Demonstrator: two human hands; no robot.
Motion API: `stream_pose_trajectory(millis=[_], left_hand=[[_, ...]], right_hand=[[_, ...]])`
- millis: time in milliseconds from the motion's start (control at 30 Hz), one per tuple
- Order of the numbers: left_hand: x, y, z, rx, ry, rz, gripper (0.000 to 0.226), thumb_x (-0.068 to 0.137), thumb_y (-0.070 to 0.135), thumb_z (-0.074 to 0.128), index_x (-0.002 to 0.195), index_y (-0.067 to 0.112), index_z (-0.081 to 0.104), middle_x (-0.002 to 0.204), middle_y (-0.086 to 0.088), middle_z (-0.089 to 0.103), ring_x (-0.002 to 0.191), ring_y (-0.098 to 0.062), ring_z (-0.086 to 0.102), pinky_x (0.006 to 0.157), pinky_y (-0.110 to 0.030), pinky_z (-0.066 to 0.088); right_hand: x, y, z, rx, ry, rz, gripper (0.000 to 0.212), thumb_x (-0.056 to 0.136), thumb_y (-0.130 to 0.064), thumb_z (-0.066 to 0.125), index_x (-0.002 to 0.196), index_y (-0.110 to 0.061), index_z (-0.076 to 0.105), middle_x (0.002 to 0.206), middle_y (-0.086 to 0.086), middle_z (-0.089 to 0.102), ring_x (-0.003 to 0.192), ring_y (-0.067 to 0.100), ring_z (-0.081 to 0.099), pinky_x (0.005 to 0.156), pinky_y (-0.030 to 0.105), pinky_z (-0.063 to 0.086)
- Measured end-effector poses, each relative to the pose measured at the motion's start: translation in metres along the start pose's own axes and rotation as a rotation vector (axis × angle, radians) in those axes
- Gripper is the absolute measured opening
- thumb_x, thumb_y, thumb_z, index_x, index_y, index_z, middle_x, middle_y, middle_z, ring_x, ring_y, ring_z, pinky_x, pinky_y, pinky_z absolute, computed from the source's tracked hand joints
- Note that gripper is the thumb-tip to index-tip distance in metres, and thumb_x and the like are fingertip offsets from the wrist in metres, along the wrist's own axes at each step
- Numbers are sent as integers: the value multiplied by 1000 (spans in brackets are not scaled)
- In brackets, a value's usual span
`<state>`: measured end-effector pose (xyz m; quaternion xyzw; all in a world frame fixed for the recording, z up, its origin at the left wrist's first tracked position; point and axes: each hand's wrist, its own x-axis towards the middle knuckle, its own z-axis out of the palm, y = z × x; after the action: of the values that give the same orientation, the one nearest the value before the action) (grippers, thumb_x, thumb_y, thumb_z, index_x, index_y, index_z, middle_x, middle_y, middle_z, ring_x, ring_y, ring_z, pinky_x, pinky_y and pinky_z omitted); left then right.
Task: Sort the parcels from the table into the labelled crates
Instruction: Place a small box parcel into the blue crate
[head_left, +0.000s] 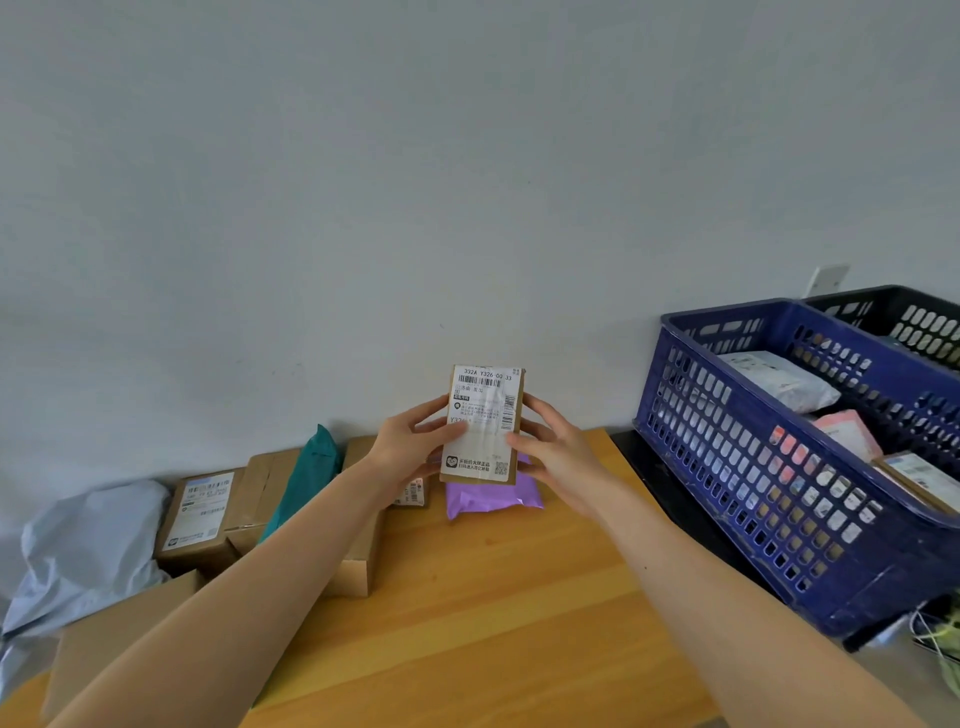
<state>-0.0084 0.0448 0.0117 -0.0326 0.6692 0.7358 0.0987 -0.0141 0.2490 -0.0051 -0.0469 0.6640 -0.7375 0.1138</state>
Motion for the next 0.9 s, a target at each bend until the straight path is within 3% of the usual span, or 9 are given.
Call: stream_pose_trajectory(millis=[200,400,533,733,900], left_hand=[[4,7,16,-5,-32,30,47,86,12,70,129,25,57,107,5,73,91,-16,72,64,-28,58],[8,10,51,33,-72,58,50,87,11,69,134,18,54,118,-1,68,106,-22,67,88,-42,56],[5,13,89,43,-112,71,46,88,9,67,131,18,55,116,-1,70,100,-19,68,71,-30,59],[-9,19,157,34,-167,47,41,88,7,66,126,21,58,108,6,72,88,-15,72,64,-30,58],[-29,20,218,75,-208,57,45,89,10,67,132,20,56,110,4,72,93,-19,71,65,-29,58]], right_hand=[[-6,-10,-13,-4,29,-28,61,90,-3,63,142,-28,43,129,6,61,117,23,60,98,48,50],[-24,-18,-39,-31,90,-61,55,92,-6,61,136,-35,46,128,2,61,114,18,61,96,45,51],[-46,-25,-69,-48,138,-65,56,91,-6,62,130,-42,46,129,1,60,112,17,62,96,45,51],[-91,-42,-119,-60,167,-67,65,90,-3,62,140,-35,38,135,4,55,120,22,56,97,49,50],[-140,-54,-167,-20,187,-78,63,91,-3,61,141,-35,39,123,-6,61,111,14,62,81,32,56]])
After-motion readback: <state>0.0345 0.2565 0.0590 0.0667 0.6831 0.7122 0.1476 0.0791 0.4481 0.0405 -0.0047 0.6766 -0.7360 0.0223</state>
